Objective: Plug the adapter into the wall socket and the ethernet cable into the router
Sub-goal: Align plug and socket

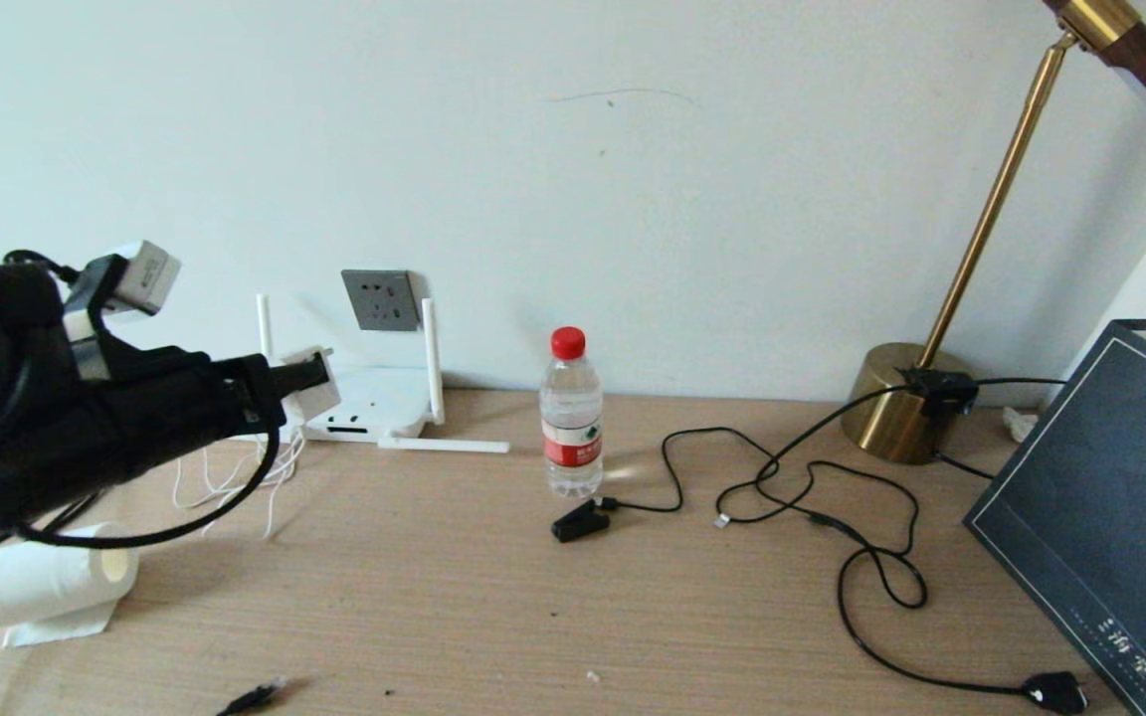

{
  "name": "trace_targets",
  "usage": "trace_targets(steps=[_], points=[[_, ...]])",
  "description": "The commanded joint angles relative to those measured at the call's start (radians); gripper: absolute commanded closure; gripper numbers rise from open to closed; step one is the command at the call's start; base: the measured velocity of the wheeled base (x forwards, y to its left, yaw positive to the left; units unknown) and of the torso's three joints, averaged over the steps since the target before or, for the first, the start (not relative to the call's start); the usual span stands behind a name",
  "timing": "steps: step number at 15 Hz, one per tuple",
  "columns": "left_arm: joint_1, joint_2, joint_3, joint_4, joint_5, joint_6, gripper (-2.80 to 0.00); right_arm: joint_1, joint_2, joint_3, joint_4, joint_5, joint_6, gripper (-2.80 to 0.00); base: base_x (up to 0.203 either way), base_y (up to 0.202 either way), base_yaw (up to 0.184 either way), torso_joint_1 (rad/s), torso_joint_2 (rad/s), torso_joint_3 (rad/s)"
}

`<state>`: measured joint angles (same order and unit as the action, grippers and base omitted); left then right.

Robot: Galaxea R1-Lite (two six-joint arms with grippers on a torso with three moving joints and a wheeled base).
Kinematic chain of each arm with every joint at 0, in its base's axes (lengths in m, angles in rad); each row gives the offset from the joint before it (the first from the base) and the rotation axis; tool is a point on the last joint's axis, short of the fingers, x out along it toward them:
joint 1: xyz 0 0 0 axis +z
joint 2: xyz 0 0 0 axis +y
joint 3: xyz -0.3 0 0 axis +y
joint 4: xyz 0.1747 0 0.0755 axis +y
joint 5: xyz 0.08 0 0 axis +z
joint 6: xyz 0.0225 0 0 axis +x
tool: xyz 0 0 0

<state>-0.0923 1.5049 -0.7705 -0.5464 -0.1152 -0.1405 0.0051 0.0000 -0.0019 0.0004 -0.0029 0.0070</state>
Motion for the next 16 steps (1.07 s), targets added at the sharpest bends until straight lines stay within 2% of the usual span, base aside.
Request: trace_targets(steps=[1, 3, 7, 9, 11, 16], points=[[0.000, 0.159, 0.024, -0.219, 0.058, 0.008, 0.00, 0.001, 0.002, 0.000, 0.000, 0.000, 0.001, 0.00, 0.000, 0.000, 0.000, 0.000, 0.00, 0.000], [0.000, 0.281, 0.016, -0.388, 0.107, 0.040, 0.00, 0.001, 0.002, 0.000, 0.000, 0.000, 0.001, 0.00, 0.000, 0.000, 0.000, 0.000, 0.00, 0.000], [-0.001, 0.529, -0.003, -0.777, 0.141, 0.205, 0.00, 0.001, 0.002, 0.000, 0.000, 0.000, 0.000, 0.00, 0.000, 0.000, 0.000, 0.000, 0.00, 0.000], [-0.002, 0.634, -0.023, -0.937, 0.148, 0.261, 0.00, 0.001, 0.002, -0.001, 0.000, 0.000, -0.001, 0.00, 0.000, 0.000, 0.000, 0.000, 0.00, 0.000], [-0.003, 0.701, -0.085, -0.977, 0.151, 0.280, 0.00, 0.001, 0.002, 0.000, 0.000, 0.000, 0.001, 0.00, 0.000, 0.000, 0.000, 0.000, 0.00, 0.000], [-0.004, 0.782, -0.219, -0.984, 0.144, 0.282, 0.00, 0.001, 0.002, 0.000, 0.000, 0.000, 0.001, 0.00, 0.000, 0.000, 0.000, 0.000, 0.00, 0.000]])
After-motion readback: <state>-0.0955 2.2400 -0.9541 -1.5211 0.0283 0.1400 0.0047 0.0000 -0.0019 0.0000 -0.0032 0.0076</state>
